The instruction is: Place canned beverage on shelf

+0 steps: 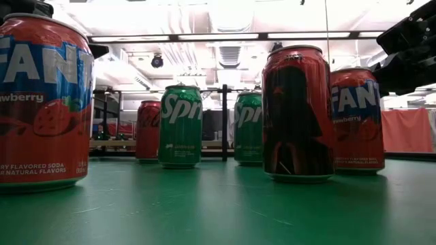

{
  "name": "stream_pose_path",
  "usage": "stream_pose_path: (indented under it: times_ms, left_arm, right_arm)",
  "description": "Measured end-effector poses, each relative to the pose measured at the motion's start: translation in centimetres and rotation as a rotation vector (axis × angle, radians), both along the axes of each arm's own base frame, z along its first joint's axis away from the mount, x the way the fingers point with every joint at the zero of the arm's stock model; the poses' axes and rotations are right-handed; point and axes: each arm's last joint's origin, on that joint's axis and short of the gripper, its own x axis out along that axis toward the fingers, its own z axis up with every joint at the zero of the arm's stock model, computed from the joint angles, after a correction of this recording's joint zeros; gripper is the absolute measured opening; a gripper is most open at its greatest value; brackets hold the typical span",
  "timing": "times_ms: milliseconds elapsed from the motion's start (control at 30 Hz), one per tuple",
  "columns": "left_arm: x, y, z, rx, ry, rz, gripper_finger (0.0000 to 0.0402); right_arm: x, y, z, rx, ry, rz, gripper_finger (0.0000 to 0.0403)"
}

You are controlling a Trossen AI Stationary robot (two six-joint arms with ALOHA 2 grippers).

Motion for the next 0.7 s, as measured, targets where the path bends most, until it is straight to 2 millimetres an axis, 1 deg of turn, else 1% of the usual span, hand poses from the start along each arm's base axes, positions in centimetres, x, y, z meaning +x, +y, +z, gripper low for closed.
stream_pose_path:
  times_ms: [367,567,633,667,700]
  left_arm:
    - [0.00,0.00,0.00,0.000,0.000,0.000,0.0000]
    - [0.00,0.00,0.00,0.000,0.000,0.000,0.0000]
    - [-0.01,0.00,0.07,0.030,-0.005,0.002,0.0000]
    - [-0.02,-0.05,0.27,0.008,-0.027,-0.018,0.0000]
    - [-0.07,-0.17,0.69,-0.057,-0.074,-0.064,0.0000]
  right_arm:
    - [0.00,0.00,0.00,-0.002,0.000,0.000,0.0028]
    - [0.01,0.00,0.02,-0.056,-0.008,0.012,0.0028]
    - [0.07,0.00,0.23,-0.065,-0.035,0.012,0.0028]
    - [0.11,0.00,0.43,-0.064,-0.056,0.011,0.0028]
    - [0.14,0.00,0.68,-0.055,-0.082,0.009,0.0028]
